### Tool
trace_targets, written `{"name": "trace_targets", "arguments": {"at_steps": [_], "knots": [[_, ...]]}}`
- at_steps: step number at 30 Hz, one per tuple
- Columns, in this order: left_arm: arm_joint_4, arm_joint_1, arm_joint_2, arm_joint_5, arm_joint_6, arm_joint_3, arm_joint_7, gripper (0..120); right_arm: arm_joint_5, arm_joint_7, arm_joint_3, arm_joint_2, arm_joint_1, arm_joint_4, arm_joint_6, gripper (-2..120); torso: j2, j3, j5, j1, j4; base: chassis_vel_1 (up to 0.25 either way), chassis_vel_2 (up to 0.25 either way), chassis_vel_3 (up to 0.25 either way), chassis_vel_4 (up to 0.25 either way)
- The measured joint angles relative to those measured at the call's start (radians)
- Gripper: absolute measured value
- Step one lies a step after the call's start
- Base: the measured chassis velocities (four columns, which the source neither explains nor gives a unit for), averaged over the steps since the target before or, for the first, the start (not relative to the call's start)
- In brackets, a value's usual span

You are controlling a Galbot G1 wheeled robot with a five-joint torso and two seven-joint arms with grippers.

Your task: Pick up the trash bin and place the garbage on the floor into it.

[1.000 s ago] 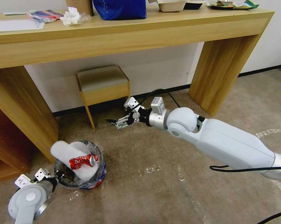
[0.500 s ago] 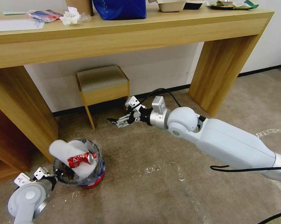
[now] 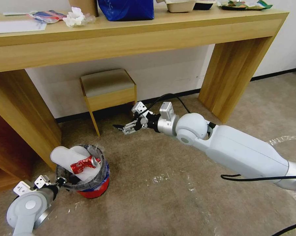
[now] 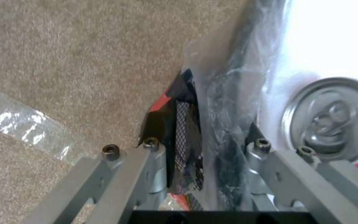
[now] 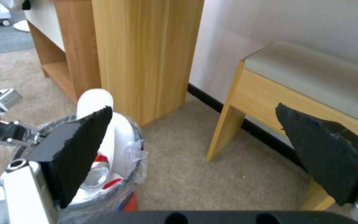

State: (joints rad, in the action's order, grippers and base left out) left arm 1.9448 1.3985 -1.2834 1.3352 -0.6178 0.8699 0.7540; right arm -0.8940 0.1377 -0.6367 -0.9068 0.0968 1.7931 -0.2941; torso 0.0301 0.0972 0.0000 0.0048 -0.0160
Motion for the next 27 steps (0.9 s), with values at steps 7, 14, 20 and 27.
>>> {"name": "trace_targets", "arguments": {"at_steps": [7,14,20,27], "knots": [[0.039,0.015,0.006,-0.005,0.0,0.002,0.006,30,0.0,0.0,0.005,0.001,0.002,0.001,0.001,100,0.0,0.0,0.0001,0.0,0.0,0.0,0.0,0.0,0.0],[0.091,0.037,0.008,-0.006,0.0,0.003,0.008,30,0.002,-0.001,0.01,-0.002,0.007,0.001,0.001,100,0.0,0.0,0.0001,0.0,0.0,0.0,0.0,0.0,0.0],[0.106,0.042,0.009,-0.007,-0.001,0.003,0.009,30,0.002,-0.003,0.012,-0.002,0.009,0.003,0.002,100,0.0,0.0,0.0001,0.0,0.0,0.0,0.0,0.0,0.0],[0.114,0.052,0.009,-0.011,-0.001,0.005,0.01,30,0.003,-0.003,0.014,0.0,0.009,0.008,0.002,100,0.0,0.0,0.0,0.0,0.0,0.0,0.0,0.0,0.0]]}}
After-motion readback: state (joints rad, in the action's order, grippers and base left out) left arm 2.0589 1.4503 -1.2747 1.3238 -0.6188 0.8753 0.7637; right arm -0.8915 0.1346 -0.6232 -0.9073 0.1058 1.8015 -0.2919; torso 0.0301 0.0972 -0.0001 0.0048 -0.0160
